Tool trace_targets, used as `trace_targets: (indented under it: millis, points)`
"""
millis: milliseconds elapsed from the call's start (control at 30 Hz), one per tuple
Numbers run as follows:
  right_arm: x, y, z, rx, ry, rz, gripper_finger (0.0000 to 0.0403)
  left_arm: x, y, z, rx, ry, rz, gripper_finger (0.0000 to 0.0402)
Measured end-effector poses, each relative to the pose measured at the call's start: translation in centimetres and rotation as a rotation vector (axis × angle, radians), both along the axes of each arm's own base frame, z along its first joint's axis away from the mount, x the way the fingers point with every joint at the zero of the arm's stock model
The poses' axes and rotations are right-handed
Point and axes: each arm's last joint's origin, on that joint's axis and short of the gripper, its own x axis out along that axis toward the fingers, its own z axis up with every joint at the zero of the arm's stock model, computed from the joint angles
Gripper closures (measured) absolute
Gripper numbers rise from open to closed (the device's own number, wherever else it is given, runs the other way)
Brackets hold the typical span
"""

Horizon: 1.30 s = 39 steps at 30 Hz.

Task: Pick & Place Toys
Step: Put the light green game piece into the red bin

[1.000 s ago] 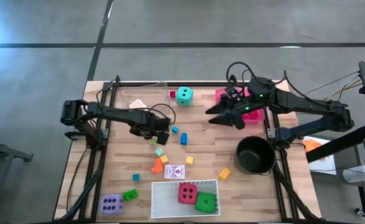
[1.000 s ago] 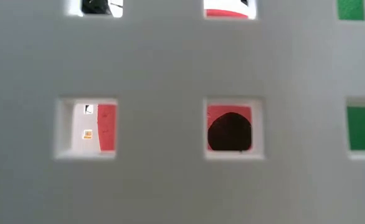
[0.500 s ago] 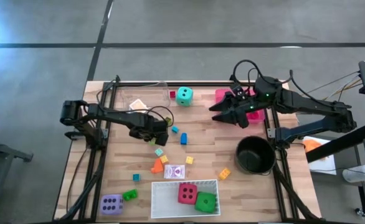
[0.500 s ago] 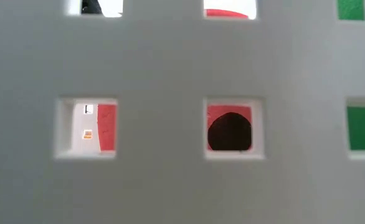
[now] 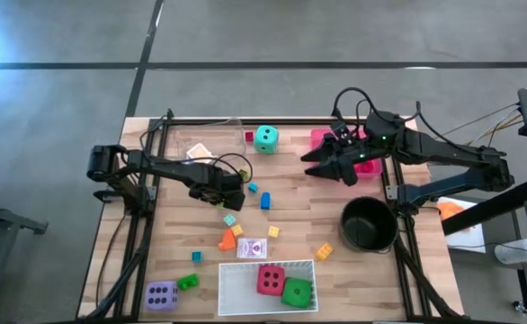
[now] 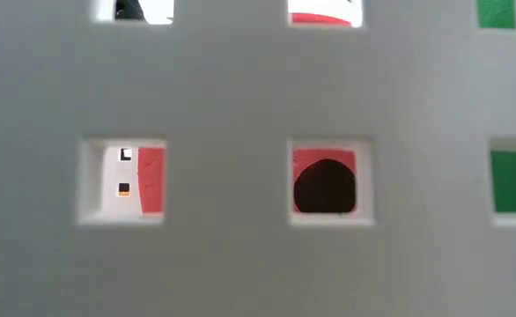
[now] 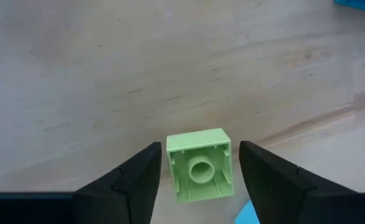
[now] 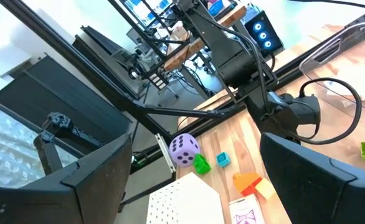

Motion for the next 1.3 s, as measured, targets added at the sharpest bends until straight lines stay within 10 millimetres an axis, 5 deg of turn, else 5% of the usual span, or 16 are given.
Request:
trace_targets:
  millis: [667,933,1300]
  points:
    - [0.0,0.0,0.0,0.0,-0.001,0.0,0.006,-0.8,-0.3,-1.2,-0.032,0.012,0.025,0.0186]
    - [0.0,0.0,0.0,0.0,-0.001,0.0,0.006,-0.8,-0.3,-1.2,-0.034,0.004,0.025,0.0269]
    - [0.0,0.0,0.0,-0.068,-0.016,0.016,0.006,-0.6,-0.5,-0.5,-0.085,-0.051,0.005,0.027]
